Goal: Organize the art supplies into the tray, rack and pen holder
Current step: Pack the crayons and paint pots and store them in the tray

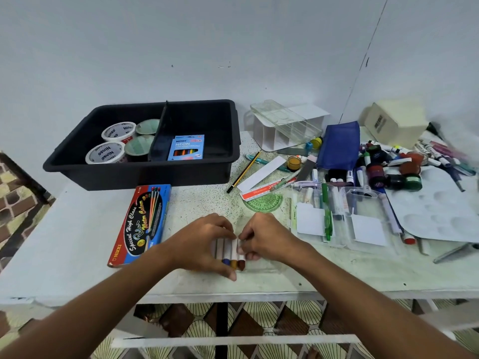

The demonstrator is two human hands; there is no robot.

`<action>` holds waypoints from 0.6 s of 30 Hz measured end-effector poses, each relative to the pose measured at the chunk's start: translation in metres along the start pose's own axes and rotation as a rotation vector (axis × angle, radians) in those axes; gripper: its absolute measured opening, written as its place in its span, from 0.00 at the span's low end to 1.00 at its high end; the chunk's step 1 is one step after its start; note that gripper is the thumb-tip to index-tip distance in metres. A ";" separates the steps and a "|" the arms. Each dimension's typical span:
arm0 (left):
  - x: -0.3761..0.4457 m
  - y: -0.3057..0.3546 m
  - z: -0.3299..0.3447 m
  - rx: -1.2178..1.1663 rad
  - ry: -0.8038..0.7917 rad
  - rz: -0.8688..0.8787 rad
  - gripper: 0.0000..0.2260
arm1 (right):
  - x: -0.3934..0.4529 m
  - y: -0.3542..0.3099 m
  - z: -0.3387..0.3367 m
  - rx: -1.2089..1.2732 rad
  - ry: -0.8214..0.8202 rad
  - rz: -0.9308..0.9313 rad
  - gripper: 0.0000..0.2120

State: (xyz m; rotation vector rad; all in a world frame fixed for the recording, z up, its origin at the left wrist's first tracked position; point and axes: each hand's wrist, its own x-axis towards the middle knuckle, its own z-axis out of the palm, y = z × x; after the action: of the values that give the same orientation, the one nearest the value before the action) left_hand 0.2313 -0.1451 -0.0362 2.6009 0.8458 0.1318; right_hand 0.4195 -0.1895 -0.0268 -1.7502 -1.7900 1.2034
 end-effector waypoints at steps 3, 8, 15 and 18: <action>-0.005 0.000 0.004 0.076 0.012 0.036 0.40 | -0.002 0.002 0.001 -0.033 -0.006 -0.037 0.02; -0.005 0.000 0.007 0.111 0.051 0.032 0.37 | -0.001 0.006 0.002 -0.110 0.042 -0.115 0.03; 0.011 -0.004 -0.002 0.148 0.058 0.001 0.40 | 0.003 0.005 -0.017 -0.201 0.160 -0.205 0.12; 0.028 0.005 -0.004 0.091 0.152 0.034 0.36 | 0.002 0.013 -0.041 -0.156 0.231 -0.208 0.11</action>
State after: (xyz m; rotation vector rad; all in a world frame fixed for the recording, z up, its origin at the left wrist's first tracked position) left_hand 0.2554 -0.1309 -0.0316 2.7187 0.8780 0.3108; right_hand 0.4582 -0.1762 -0.0137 -1.6575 -1.9110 0.7653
